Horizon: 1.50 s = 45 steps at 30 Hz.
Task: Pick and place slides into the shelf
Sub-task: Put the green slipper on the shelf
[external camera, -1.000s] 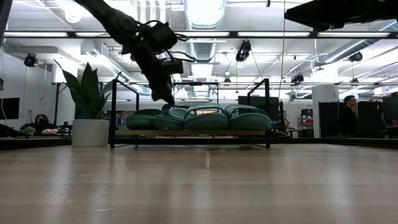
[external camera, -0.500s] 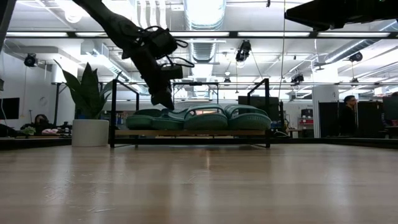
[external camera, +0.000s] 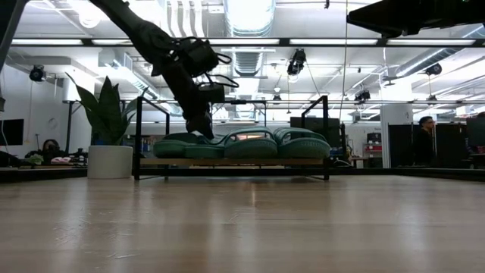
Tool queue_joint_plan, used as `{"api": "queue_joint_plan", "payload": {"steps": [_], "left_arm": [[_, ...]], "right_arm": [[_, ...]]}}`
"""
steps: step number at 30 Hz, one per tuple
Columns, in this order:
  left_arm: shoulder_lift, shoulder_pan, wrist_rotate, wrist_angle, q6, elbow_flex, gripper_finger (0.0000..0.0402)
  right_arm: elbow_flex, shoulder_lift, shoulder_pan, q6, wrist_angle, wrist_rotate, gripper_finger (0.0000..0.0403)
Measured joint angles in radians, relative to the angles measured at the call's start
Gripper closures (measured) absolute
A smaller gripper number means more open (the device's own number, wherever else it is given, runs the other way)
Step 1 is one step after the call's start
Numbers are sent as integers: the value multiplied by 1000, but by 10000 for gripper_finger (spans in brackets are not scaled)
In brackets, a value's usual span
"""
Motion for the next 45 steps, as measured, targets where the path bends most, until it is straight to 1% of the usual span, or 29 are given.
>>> {"api": "queue_joint_plan", "payload": {"steps": [11, 13, 19, 24, 29, 31, 33, 37, 42, 45], "left_arm": [[-58, -4, 41, -20, -6, -3, 402], [-76, -9, 47, -31, -6, -3, 402], [-121, -21, 121, -62, -29, -1, 402], [-130, -20, 129, -61, -28, 28, 402], [-130, 8, 130, -93, 0, 129, 402], [-121, 38, 133, -112, 0, 190, 402], [-101, 77, 164, -169, -11, 255, 402], [-29, 144, 219, -285, -32, 381, 402], [77, 181, 227, -415, -48, 539, 402], [158, 184, 232, -490, -28, 633, 402]], "right_arm": [[0, 0, 0, 0, 0, 0, 316], [0, 0, 0, 0, 0, 0, 317], [0, 0, 0, 0, -1, 0, 326], [0, 0, 0, 0, -2, 0, 328], [0, 0, 0, 0, -1, 0, 321], [0, 0, 0, 0, 0, 0, 319], [0, 0, 0, 0, 0, 0, 317], [0, 0, 0, 0, 1, 0, 317], [0, 0, 0, 0, 1, 0, 324], [0, 0, 0, 0, 1, 0, 328]]}}
